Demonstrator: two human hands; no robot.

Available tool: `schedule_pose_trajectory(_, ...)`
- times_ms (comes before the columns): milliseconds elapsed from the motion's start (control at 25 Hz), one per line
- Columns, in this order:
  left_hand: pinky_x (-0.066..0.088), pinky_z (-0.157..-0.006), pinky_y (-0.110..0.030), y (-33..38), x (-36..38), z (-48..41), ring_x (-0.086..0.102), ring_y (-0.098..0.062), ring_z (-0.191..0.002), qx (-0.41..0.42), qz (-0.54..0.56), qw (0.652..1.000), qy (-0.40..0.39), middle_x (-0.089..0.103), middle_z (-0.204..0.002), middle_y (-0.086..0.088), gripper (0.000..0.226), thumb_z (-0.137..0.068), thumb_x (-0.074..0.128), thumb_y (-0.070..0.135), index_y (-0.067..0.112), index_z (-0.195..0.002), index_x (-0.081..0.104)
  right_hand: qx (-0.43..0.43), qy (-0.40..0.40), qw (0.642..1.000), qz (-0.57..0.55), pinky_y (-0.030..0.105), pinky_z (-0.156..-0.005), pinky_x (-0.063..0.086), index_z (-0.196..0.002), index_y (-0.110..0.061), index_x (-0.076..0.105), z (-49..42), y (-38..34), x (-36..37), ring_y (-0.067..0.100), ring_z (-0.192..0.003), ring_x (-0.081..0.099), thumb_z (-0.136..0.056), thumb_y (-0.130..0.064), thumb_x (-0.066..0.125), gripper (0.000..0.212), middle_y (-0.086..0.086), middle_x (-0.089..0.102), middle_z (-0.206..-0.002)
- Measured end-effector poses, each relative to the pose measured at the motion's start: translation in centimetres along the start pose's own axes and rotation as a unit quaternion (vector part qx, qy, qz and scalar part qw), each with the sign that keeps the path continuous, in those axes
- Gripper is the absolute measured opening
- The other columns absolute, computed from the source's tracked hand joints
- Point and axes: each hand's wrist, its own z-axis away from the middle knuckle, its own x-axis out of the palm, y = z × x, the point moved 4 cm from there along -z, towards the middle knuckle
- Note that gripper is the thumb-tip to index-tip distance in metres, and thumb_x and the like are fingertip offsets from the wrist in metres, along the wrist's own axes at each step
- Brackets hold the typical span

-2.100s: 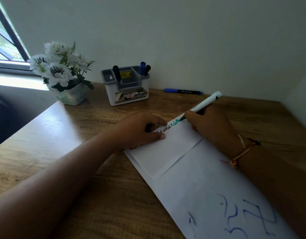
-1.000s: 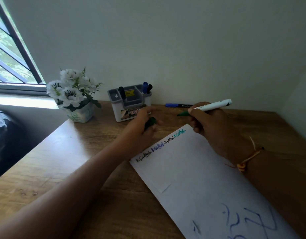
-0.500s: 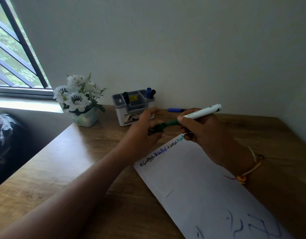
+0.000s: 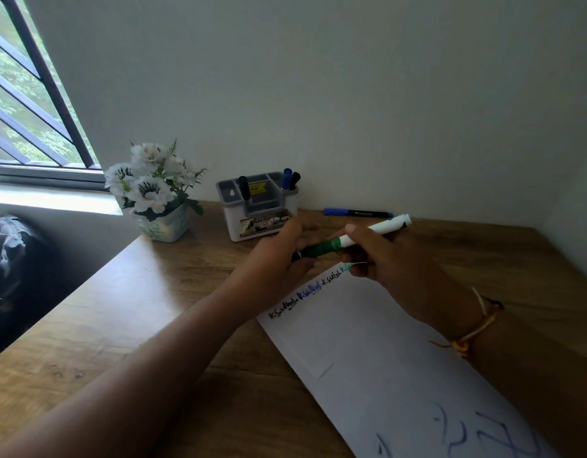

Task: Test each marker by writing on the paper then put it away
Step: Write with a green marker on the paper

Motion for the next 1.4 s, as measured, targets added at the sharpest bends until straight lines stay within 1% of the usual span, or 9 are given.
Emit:
schedule_pose_trajectory(200,0.043,-0.088,-0.006,0.4,0.1,0.1,0.058,0.009,-0.105,0.023,0.016,1.000,-0.002,0.065,-0.119,0.010,0.036,-0.095,0.062,0.014,0.015,-0.129,0.049,-0.046,-0.026,0.994,0.098,0.027,-0.072,0.056,-0.078,-0.030,0.076,0.1,-0.4,-0.4,0.013,-0.082,0.072,-0.077,-0.049,0.067,0.021,-0.001,0.076,-0.083)
schedule_pose_trajectory(360,0.047,-0.081,-0.005,0.5,0.0,0.2,0.055,0.023,-0.094,0.015,0.054,0.998,-0.022,0.055,-0.102,0.028,0.038,-0.095,0.062,0.013,0.020,-0.129,0.048,-0.095,-0.044,0.977,0.185,0.008,-0.050,0.044,-0.069,-0.033,0.067,0.2,-1.3,-0.3,-0.003,-0.053,0.060,-0.087,-0.034,0.063,0.019,-0.016,0.067,-0.057)
schedule_pose_trajectory(480,0.053,-0.089,-0.019,1.1,0.1,0.2,0.062,0.005,-0.102,0.027,0.080,0.996,-0.027,0.059,-0.116,0.019,0.042,-0.096,0.060,0.015,0.019,-0.135,0.047,-0.085,-0.067,0.985,0.137,0.012,-0.058,0.049,-0.083,-0.029,0.071,0.0,-1.2,-0.4,0.000,-0.066,0.065,-0.086,-0.033,0.063,0.010,-0.013,0.072,-0.069)
schedule_pose_trajectory(640,0.058,-0.089,-0.031,1.1,0.3,0.2,0.068,-0.002,-0.099,0.004,0.130,0.991,0.000,0.069,-0.116,0.006,0.048,-0.098,0.059,0.021,0.020,-0.141,0.040,-0.078,-0.118,0.982,0.126,0.016,-0.075,0.053,-0.114,-0.020,0.068,-0.2,-1.3,0.6,0.002,-0.095,0.067,-0.089,-0.029,0.061,0.027,-0.007,0.074,-0.102)
schedule_pose_trajectory(760,0.057,-0.089,-0.035,0.6,0.5,0.1,0.068,-0.009,-0.098,-0.018,0.077,0.997,0.015,0.072,-0.114,0.001,0.060,-0.096,0.061,0.031,0.025,-0.147,0.031,-0.073,-0.086,0.985,0.129,0.028,-0.086,0.052,-0.109,-0.021,0.068,-0.7,-1.6,1.0,0.008,-0.098,0.069,-0.093,-0.031,0.058,0.021,-0.003,0.075,-0.101)
schedule_pose_trajectory(840,0.053,-0.096,-0.033,0.0,0.3,0.0,0.065,-0.012,-0.110,-0.045,0.065,0.996,0.028,0.067,-0.127,0.002,0.071,-0.093,0.063,0.035,0.025,-0.151,0.024,-0.065,-0.041,0.981,0.179,0.030,-0.081,0.052,-0.103,-0.021,0.066,-2.0,-2.6,0.8,0.012,-0.092,0.069,-0.095,-0.034,0.053,0.020,-0.002,0.074,-0.093)
schedule_pose_trajectory(960,0.046,-0.106,-0.037,-1.2,-0.3,-0.2,0.053,-0.015,-0.129,-0.062,0.060,0.994,0.065,0.053,-0.145,0.006,0.079,-0.090,0.066,0.038,0.027,-0.154,0.020,-0.138,0.043,0.915,0.377,0.023,-0.063,0.048,-0.103,-0.019,0.062,-5.0,-6.1,0.3,0.007,-0.075,0.065,-0.097,-0.036,0.048,0.023,-0.003,0.068,-0.085)
schedule_pose_trajectory(1160,0.039,-0.100,-0.028,-3.2,-0.8,-0.8,0.048,-0.015,-0.132,-0.104,0.034,0.989,0.103,0.052,-0.143,0.002,0.074,-0.087,0.069,0.039,0.026,-0.149,0.030,-0.199,0.043,0.832,0.516,0.031,-0.071,0.054,-0.114,-0.017,0.071,-10.0,-9.4,2.0,0.017,-0.073,0.065,-0.092,-0.034,0.058,0.031,0.008,0.073,-0.091)
schedule_pose_trajectory(1400,0.042,-0.098,-0.030,-4.4,-1.3,-1.3,0.051,-0.019,-0.129,-0.119,0.030,0.985,0.121,0.053,-0.140,-0.003,0.067,-0.088,0.069,0.038,0.025,-0.144,0.036,-0.237,0.029,0.743,0.625,0.032,-0.088,0.048,-0.108,-0.018,0.073,-14.7,-9.9,5.7,0.025,-0.100,0.059,-0.080,-0.027,0.074,0.030,0.014,0.062,-0.112)
